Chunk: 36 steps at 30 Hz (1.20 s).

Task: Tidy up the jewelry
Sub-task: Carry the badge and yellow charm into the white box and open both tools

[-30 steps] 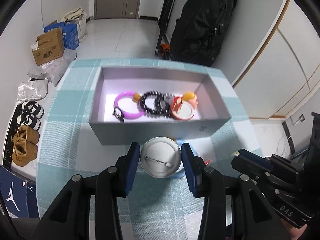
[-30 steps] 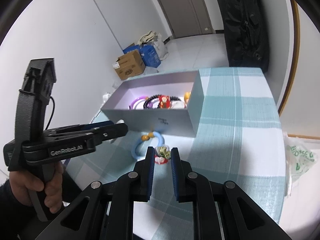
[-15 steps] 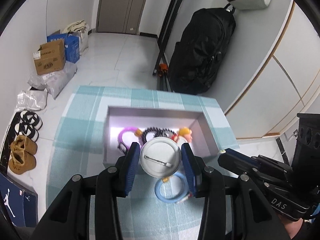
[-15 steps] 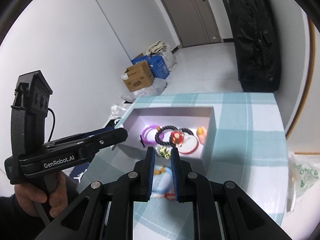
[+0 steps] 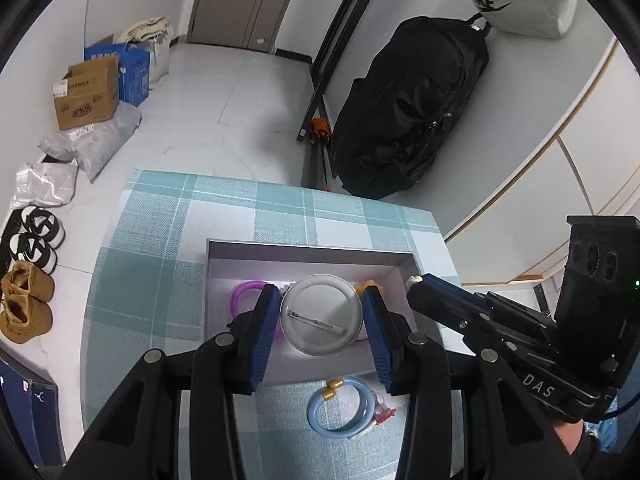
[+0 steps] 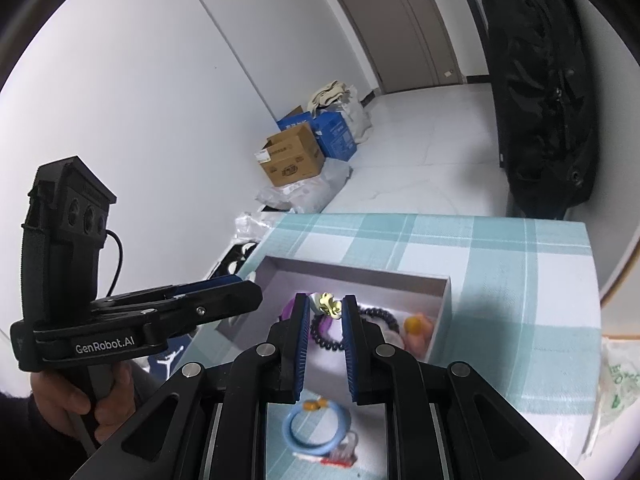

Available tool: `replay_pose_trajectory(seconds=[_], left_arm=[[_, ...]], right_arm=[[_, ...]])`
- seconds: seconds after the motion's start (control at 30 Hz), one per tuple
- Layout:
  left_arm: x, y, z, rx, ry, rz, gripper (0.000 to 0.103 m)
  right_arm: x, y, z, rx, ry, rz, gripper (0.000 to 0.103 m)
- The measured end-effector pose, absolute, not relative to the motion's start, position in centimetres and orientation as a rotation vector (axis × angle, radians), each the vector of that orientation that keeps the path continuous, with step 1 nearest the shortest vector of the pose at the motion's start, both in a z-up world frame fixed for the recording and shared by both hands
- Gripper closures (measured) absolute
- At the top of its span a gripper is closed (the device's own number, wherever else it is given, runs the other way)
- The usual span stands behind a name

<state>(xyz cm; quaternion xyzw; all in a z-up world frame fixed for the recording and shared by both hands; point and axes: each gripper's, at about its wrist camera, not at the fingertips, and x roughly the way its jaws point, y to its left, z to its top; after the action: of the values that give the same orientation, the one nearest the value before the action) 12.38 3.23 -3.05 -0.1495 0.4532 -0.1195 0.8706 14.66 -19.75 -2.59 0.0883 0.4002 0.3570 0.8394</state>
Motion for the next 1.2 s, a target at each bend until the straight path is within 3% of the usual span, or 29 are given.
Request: replay_pose_trajectory(seconds=[0.97, 1.2], left_arm=[[15.3, 2.5, -6.5, -0.293, 1.058, -0.207, 0.066], [15.1, 2.5, -6.1, -0.317, 1.041, -0.209, 0.066]], right_arm=[[17.5, -20.5, -4.8, 0.24, 0.916, 0.778, 0.088], [17.2, -20.6, -4.6, 0.239, 0.906, 0.781, 0.083]])
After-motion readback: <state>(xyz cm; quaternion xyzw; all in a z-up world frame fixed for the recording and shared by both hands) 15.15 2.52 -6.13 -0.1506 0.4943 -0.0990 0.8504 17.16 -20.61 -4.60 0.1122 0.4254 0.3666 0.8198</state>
